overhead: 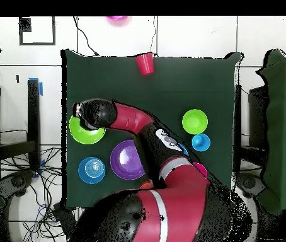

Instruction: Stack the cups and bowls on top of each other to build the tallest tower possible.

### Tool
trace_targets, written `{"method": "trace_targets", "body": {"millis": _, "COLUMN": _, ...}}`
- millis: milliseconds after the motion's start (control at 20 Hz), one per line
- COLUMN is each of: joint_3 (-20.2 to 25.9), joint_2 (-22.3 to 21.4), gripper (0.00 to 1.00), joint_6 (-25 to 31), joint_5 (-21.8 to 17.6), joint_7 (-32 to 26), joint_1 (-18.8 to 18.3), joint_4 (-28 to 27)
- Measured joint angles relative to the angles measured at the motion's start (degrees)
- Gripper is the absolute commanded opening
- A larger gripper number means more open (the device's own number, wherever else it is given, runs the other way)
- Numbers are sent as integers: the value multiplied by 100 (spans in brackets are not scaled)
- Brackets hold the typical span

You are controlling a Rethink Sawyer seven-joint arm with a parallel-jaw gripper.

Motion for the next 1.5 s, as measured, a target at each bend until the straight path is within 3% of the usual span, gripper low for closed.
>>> {"method": "trace_targets", "body": {"millis": 300, "joint_3": -322, "joint_2": 21, "gripper": 100, "joint_6": 0, "joint_5": -26, "joint_7": 0, "joint_1": 432, "joint_4": -2}}
{"method": "trace_targets", "body": {"millis": 600, "joint_3": -482, "joint_2": 81, "gripper": 100, "joint_6": 0, "joint_5": -116, "joint_7": 0, "joint_1": 581, "joint_4": -2}}
{"method": "trace_targets", "body": {"millis": 1150, "joint_3": -569, "joint_2": 36, "gripper": 100, "joint_6": 4, "joint_5": -425, "joint_7": 0, "joint_1": 311, "joint_4": -2}}
{"method": "trace_targets", "body": {"millis": 1500, "joint_3": -759, "joint_2": -77, "gripper": 100, "joint_6": 107, "joint_5": -859, "joint_7": 0, "joint_1": 95, "joint_4": -2}}
